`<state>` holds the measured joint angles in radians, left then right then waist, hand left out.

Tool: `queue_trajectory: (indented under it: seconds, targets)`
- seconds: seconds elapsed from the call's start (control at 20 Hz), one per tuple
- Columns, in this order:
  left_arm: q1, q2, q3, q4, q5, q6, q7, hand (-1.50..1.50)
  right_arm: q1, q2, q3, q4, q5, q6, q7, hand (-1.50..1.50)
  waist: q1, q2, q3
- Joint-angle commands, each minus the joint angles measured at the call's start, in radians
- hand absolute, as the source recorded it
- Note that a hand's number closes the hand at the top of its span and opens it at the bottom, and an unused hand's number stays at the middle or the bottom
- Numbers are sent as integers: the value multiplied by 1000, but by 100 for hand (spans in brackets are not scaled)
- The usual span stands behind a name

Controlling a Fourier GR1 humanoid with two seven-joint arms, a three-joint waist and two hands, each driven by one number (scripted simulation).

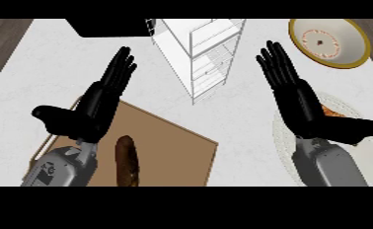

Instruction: Pick the squash from the placemat and place it in the tiered shelf

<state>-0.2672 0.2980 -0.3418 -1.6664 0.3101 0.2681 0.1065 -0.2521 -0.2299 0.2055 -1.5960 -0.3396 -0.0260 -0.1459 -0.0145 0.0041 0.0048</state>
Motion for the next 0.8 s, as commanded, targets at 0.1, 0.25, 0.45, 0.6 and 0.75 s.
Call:
queue_trajectory:
  seconds: [0.1, 0.25, 0.45, 0.6, 0.75]
  targets:
    - [23, 78, 116, 75, 7, -8, 19, 0, 52, -212, -209, -16, 6, 22, 1, 150, -5, -4, -5]
    - [67, 154, 186, 90, -25, 40, 29, 0, 130, -374, -382, 28, 33, 23, -60, 150, -27, -8, -3]
    - [92, 130, 178, 102, 28, -9, 51, 0, 168, -303, -533, 215, -158, 10, 14, -150, -1, -2, -2]
    - [68, 175, 243, 109, 73, -77, 61, 0, 292, -337, -574, 134, -268, 235, -57, -150, -6, -8, -4]
    - [22, 147, 242, 176, 32, -65, 57, 0, 331, -406, -607, 96, -274, 352, -61, -150, -3, -6, -5]
